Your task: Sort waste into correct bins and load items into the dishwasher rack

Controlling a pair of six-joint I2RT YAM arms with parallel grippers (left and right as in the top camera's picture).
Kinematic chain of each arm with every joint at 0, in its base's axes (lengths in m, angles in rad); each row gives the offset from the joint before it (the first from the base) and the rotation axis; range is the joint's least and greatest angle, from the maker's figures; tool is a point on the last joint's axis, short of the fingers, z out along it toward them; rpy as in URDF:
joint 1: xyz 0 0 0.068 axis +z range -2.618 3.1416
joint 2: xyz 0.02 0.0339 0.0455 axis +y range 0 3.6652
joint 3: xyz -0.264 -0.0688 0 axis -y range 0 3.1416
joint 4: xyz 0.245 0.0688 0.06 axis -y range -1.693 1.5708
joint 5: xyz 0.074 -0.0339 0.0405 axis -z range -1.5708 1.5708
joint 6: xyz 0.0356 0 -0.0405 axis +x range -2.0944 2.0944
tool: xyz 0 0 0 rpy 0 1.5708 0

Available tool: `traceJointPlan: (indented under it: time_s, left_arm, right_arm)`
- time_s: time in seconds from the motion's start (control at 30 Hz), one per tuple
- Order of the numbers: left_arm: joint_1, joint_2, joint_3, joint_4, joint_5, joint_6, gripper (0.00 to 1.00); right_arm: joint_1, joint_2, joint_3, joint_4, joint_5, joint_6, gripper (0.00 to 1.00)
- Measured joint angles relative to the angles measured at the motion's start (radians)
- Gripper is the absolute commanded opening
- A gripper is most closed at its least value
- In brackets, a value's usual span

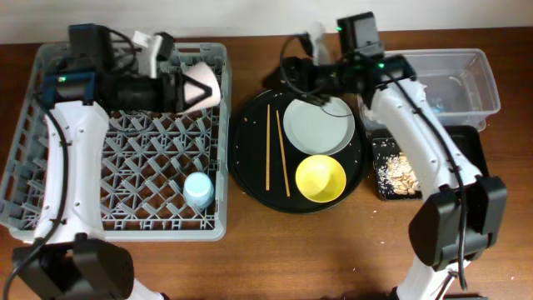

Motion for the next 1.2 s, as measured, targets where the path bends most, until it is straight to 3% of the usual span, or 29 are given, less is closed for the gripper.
traceJointPlan:
  time_s: [0.07,0.1,0.17,0.23,0.33,0.5,0.6,0.63,0.87,1.03,1.1,1.2]
  left_arm:
    - [-0.071,-0.002,0.052,-0.106,-0.289,-0.018,0.56]
    - [-0.15,-0.008,0.072,-0.158,-0.501,-0.027,0.56]
    - [-0.208,-0.006,0.077,-0.222,-0.68,-0.043,0.56]
    - [-0.251,0.018,0.081,-0.243,-0.816,-0.061,0.56]
    - [-0.254,0.156,0.083,-0.252,-0.885,-0.077,0.56]
    - [-0.254,0.295,0.083,-0.224,-0.894,-0.077,0.57]
    - [-0.255,0.354,0.083,-0.209,-0.875,-0.074,0.85]
    - [-0.254,0.365,0.083,-0.209,-0.873,-0.072,0.87]
    - [-0.254,0.377,0.154,-0.241,-0.855,-0.069,0.87]
    - [-0.254,0.38,0.52,-0.344,-0.741,-0.069,0.78]
    - [-0.254,0.38,0.578,-0.384,-0.674,-0.075,0.72]
    - [-0.259,0.38,0.59,-0.417,-0.568,-0.093,0.71]
  right_arm:
    - [-0.033,0.002,0.0,-0.111,0.112,-0.052,0.99]
    - [-0.036,0.002,0.0,-0.156,0.177,-0.076,0.98]
    - [-0.035,0.002,0.0,-0.211,0.262,-0.091,0.98]
    - [-0.035,0.002,0.0,-0.23,0.315,-0.101,0.98]
    - [-0.035,0.002,0.0,-0.246,0.35,-0.104,0.98]
    - [-0.035,0.002,0.0,-0.249,0.36,-0.107,0.99]
    - [-0.035,0.002,0.0,-0.25,0.364,-0.108,0.98]
    - [-0.035,0.002,0.0,-0.251,0.364,-0.107,0.98]
    - [-0.035,0.002,0.0,-0.264,0.364,-0.111,0.99]
    - [-0.035,0.002,0.0,-0.294,0.367,-0.142,0.85]
    - [-0.035,0.002,0.0,-0.337,0.375,-0.157,0.78]
    - [-0.035,0.002,0.0,-0.405,0.43,-0.161,0.79]
